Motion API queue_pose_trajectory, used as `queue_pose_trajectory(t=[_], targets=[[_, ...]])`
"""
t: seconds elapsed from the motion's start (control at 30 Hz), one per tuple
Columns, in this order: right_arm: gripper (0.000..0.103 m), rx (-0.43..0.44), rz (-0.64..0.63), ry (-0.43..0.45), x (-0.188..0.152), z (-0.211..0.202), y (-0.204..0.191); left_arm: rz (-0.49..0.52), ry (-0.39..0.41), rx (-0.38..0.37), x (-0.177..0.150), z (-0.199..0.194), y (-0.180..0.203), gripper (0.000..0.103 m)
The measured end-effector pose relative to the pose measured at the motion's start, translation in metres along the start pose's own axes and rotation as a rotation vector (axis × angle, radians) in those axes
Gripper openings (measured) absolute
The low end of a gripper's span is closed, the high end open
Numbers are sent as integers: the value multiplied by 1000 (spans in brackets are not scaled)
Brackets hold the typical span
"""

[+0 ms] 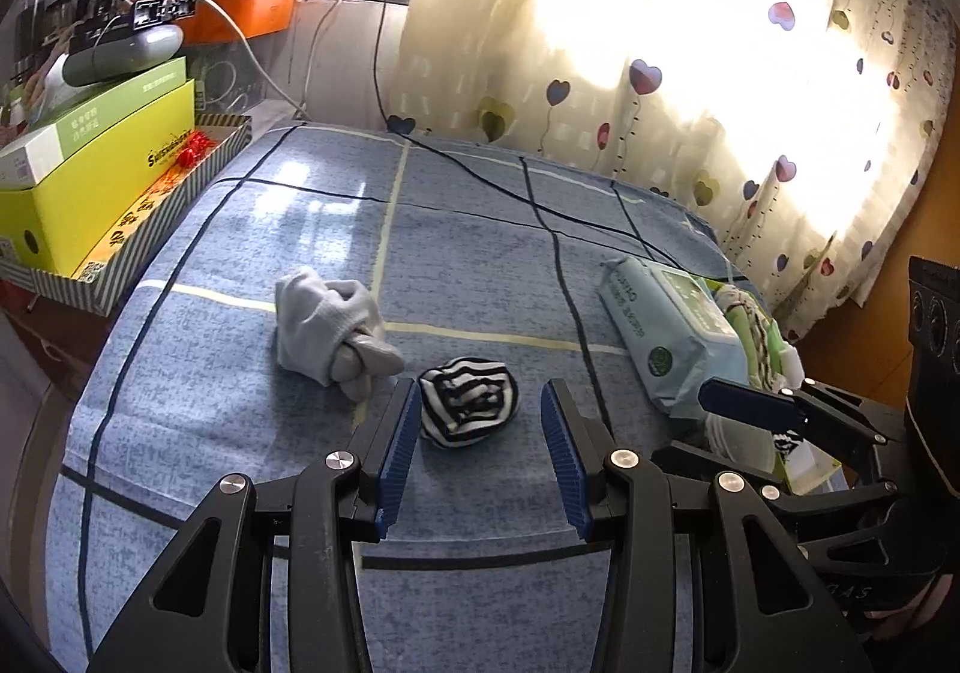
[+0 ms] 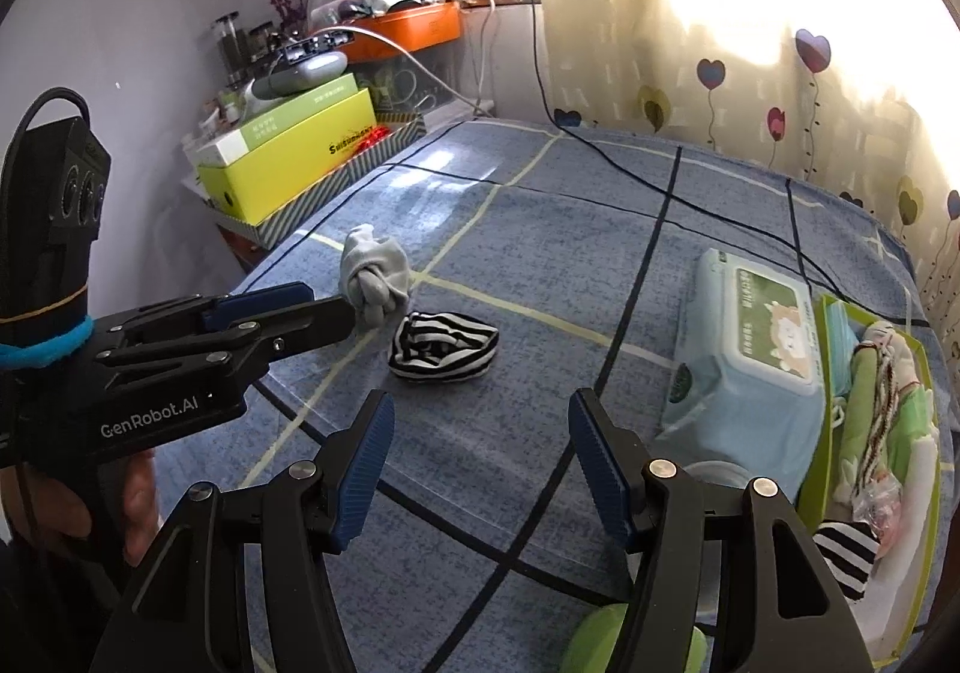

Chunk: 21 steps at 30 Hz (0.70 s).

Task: Organize soft objects
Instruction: 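Grasp the grey sock with the left tool while the right tool grasps the striped sock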

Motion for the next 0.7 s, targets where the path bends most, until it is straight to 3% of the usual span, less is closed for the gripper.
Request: queue_pose_trajectory(t=[0.27,0.7], targets=[[60,47,4,-63,7,49,-14,-28,-9,37,6,8,-37,43],[60,14,99,-123,14,114,-1,-53,-69,34,15,39,-69,43]])
Point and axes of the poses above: each gripper's, at about its wrist camera, not at the fingertips, and z roughly the way its jaws point, y to its right, x to its top, the point moved 5 cm from there along z, roughly the way its jaws point, and after that the axes turned 7 degrees about x, right-handed, at the moved point
